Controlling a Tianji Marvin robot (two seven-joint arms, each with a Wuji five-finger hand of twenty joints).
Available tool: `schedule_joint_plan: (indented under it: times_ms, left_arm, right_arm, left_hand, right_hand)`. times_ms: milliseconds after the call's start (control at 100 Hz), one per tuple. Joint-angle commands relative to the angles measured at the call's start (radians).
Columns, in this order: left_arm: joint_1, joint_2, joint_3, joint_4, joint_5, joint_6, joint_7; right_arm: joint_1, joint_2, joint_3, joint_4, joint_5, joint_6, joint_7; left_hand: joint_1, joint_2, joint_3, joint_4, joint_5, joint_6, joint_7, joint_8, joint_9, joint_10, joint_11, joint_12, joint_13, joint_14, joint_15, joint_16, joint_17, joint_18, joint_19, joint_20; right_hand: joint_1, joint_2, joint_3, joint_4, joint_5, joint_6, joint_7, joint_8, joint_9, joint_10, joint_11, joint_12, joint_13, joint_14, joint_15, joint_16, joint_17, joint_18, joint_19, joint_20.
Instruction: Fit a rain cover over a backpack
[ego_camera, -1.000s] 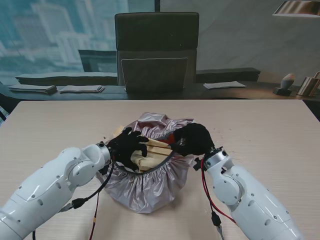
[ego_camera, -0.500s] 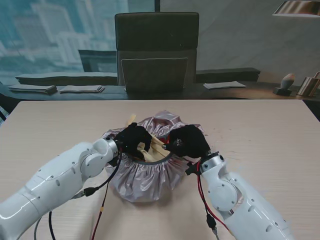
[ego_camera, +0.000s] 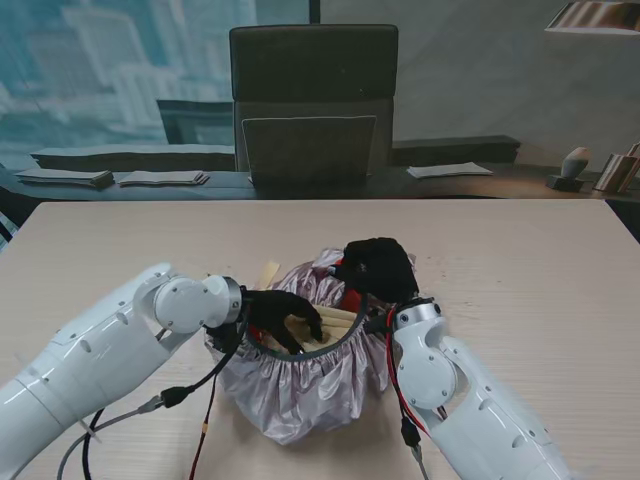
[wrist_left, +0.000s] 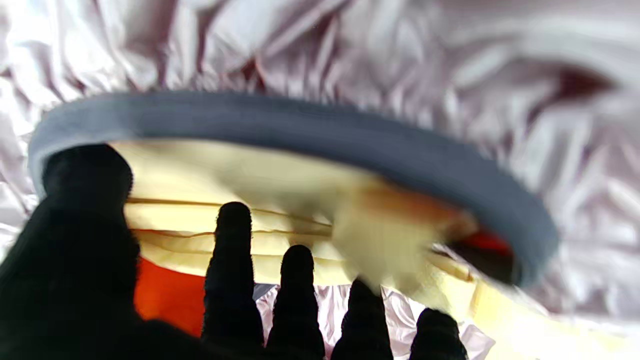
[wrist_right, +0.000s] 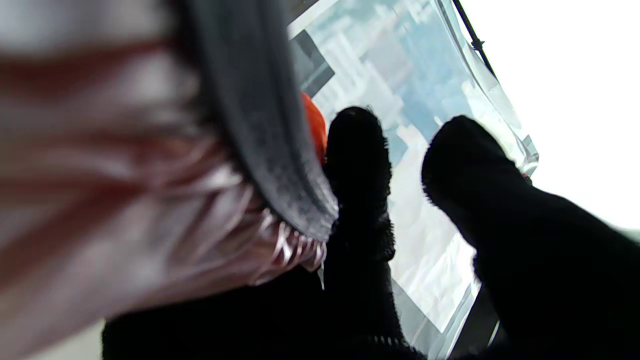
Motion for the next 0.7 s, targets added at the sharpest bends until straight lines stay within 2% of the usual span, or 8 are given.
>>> schedule_joint_plan:
  times_ms: [0, 130, 250, 400, 480, 550, 630, 690]
  left_arm:
    - [0.045, 0.01, -0.051, -0.031, 0.046, -0.029, 0.025]
    - [0.136, 0.021, -0.172, -0.141, 0.172, -0.013, 0.037]
    - [0.197, 0.02, -0.246, -0.198, 0.306, -0.005, 0.078]
    - [0.245, 0.012, -0.306, -0.219, 0.409, 0.007, 0.142]
    - [0.266, 0.003, -0.328, -0.21, 0.473, 0.019, 0.213]
    - [0.279, -0.002, -0.337, -0.204, 0.53, 0.047, 0.252]
    - [0.284, -0.003, -0.341, -0.189, 0.564, 0.077, 0.264]
    - [0.28, 0.001, -0.337, -0.184, 0.557, 0.119, 0.233]
  right_arm:
    - [0.005, -0.007, 0.002, 0.011, 0.005, 0.008, 0.013]
    - [0.006, 0.003, 0.009, 0.017, 0.002, 0.014, 0.047]
    - [0.011, 0.016, 0.01, 0.031, 0.004, 0.009, 0.104]
    - [0.055, 0.029, -0.017, 0.096, -0.072, -0.02, 0.109]
    - [0.101, 0.036, -0.05, 0.147, -0.14, -0.027, 0.088]
    - [0.142, 0.043, -0.081, 0.187, -0.187, -0.023, 0.081]
    - [0.173, 0.047, -0.104, 0.215, -0.207, -0.027, 0.085]
    - [0.191, 0.047, -0.117, 0.231, -0.215, -0.031, 0.083]
  left_hand:
    - [0.008, 0.022, -0.063, 0.03, -0.038, -0.024, -0.002, -0.016, -0.018, 0.017, -0.016, -0.015, 0.029, -0.002, 0.036, 0.02, 0.006, 0.005, 0.015, 0.033]
    - [0.06, 0.039, -0.018, 0.056, -0.002, -0.025, 0.099, 0.05, -0.005, 0.027, -0.007, -0.005, 0.05, 0.003, 0.061, 0.033, 0.052, 0.006, 0.046, 0.058]
    - [0.047, 0.046, 0.029, 0.057, -0.072, -0.013, 0.145, 0.118, -0.048, 0.029, -0.006, -0.001, 0.039, 0.005, 0.076, 0.038, 0.08, 0.002, 0.061, 0.072]
    - [0.038, 0.05, 0.083, 0.058, -0.188, 0.01, 0.043, 0.073, -0.067, 0.034, -0.079, -0.024, 0.014, 0.005, 0.074, 0.03, 0.085, -0.004, 0.077, 0.085]
    - [0.024, 0.06, 0.11, 0.056, -0.216, 0.022, 0.016, 0.042, -0.068, 0.035, -0.083, -0.007, 0.015, 0.005, 0.074, 0.032, 0.085, -0.005, 0.084, 0.088]
    - [0.017, 0.083, 0.127, 0.057, -0.244, 0.028, -0.001, 0.017, -0.069, 0.035, -0.092, -0.006, 0.014, 0.004, 0.072, 0.03, 0.074, -0.008, 0.117, 0.097]
    - [0.003, 0.087, 0.142, 0.052, -0.256, 0.041, -0.015, -0.022, -0.072, 0.036, -0.115, -0.014, 0.013, 0.003, 0.052, 0.016, 0.028, -0.013, 0.21, 0.091]
    - [0.006, 0.09, 0.117, 0.053, -0.266, 0.052, -0.045, -0.049, -0.083, 0.037, -0.147, -0.021, 0.004, 0.003, 0.019, 0.004, -0.002, -0.017, 0.256, 0.058]
  right_hand:
    - [0.034, -0.005, -0.007, -0.036, -0.027, 0.037, -0.006, -0.021, 0.024, 0.022, -0.022, -0.015, 0.016, -0.001, -0.024, -0.014, -0.017, -0.021, -0.014, -0.016]
    - [0.028, 0.029, -0.026, -0.012, -0.017, 0.037, -0.006, 0.026, 0.009, 0.032, 0.006, 0.003, 0.016, 0.01, -0.024, 0.007, -0.061, -0.018, 0.009, -0.014]
    - [0.056, 0.018, -0.046, -0.033, -0.053, 0.025, -0.05, 0.002, -0.075, 0.015, 0.014, 0.017, -0.05, -0.01, -0.066, 0.004, -0.12, -0.051, -0.006, -0.018]
    - [0.091, -0.006, -0.058, -0.056, -0.191, -0.007, -0.049, -0.079, -0.192, -0.044, -0.005, -0.05, -0.153, -0.091, -0.176, -0.064, -0.2, -0.133, -0.036, -0.098]
    - [0.115, -0.003, -0.044, -0.051, -0.31, -0.039, -0.103, -0.148, -0.307, -0.107, -0.04, -0.103, -0.257, -0.171, -0.279, -0.137, -0.273, -0.217, -0.065, -0.128]
    - [0.113, 0.012, -0.02, -0.039, -0.37, -0.077, -0.214, -0.151, -0.415, -0.179, -0.026, -0.138, -0.361, -0.252, -0.317, -0.209, -0.339, -0.294, -0.084, -0.128]
    - [0.091, 0.039, 0.006, 0.003, -0.426, -0.107, -0.334, -0.136, -0.523, -0.24, -0.035, -0.138, -0.486, -0.328, -0.313, -0.249, -0.399, -0.372, -0.105, -0.125]
    - [0.056, 0.048, 0.039, 0.111, -0.488, -0.143, -0.406, -0.046, -0.609, -0.288, -0.064, -0.144, -0.572, -0.379, -0.335, -0.258, -0.456, -0.404, -0.131, -0.128]
